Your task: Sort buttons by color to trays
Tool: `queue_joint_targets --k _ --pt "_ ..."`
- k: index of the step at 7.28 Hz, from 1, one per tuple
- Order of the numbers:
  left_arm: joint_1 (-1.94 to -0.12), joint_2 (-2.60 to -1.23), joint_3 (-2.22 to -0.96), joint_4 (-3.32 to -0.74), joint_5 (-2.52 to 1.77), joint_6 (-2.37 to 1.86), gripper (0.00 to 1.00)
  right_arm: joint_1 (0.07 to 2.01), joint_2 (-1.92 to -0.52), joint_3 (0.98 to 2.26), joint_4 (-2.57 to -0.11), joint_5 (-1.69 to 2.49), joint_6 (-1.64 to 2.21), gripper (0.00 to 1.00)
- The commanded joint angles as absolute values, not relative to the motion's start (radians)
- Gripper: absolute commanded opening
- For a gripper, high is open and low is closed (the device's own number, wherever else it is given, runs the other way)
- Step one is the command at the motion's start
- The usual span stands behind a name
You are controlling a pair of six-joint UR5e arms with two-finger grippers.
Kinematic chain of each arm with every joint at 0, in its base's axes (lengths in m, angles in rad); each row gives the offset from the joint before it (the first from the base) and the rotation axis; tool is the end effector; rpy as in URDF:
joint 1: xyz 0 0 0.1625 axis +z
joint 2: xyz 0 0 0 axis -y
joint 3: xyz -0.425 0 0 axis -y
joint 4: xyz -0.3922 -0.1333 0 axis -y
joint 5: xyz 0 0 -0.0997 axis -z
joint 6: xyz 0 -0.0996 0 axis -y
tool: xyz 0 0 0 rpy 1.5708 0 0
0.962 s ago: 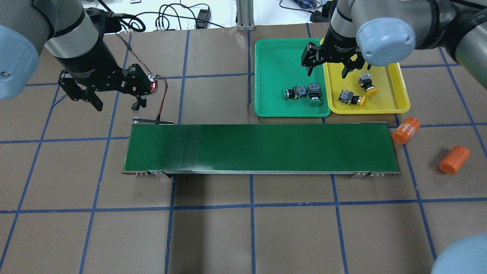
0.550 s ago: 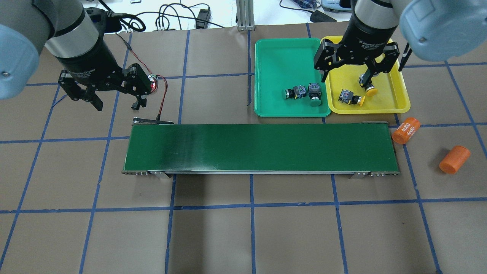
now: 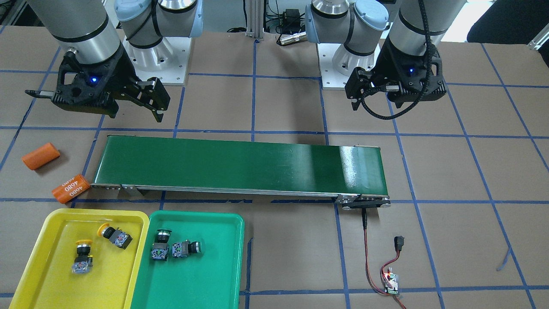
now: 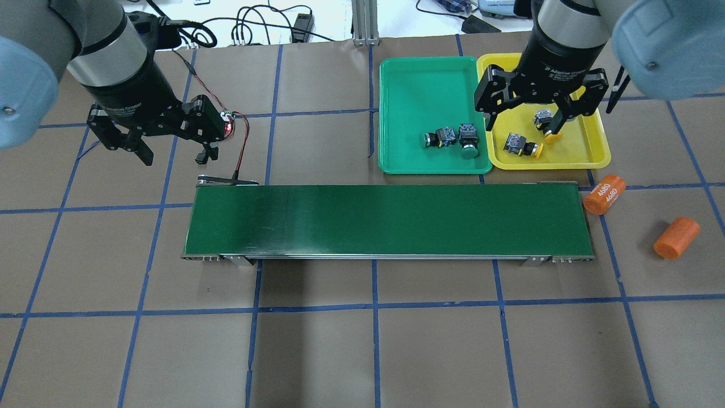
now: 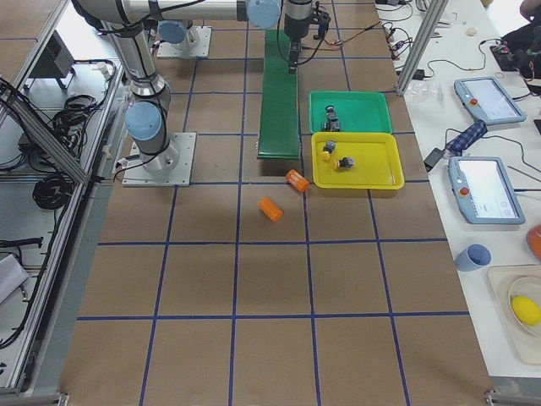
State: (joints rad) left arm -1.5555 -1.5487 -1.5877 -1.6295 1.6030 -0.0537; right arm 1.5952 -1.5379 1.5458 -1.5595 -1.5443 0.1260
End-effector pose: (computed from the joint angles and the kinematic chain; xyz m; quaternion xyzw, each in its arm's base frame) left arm -0.1228 -0.4790 0.4847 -0.0340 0.9989 0.0264 0.0166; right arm 0.1482 -0.5005 0.4827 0.0509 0.9986 0.0106 0.0125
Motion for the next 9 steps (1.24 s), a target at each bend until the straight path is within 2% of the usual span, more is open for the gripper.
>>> queue_joint_targets --k 1,5,9 --pt "-1.555 -1.549 -1.588 -1.629 1.603 -0.054 1.00 1.589 -1.559 1.551 -1.531 -1.542 0.126 1.00" --pt "-1.554 -1.529 -1.565 -1.631 1.600 -0.060 1.00 1.591 -1.566 1.569 -1.534 -1.555 0.135 1.00" --pt "-1.548 -1.505 -1.628 -1.548 1.578 -0.048 1.00 1.591 -1.562 1.572 -1.535 -1.552 0.123 1.00"
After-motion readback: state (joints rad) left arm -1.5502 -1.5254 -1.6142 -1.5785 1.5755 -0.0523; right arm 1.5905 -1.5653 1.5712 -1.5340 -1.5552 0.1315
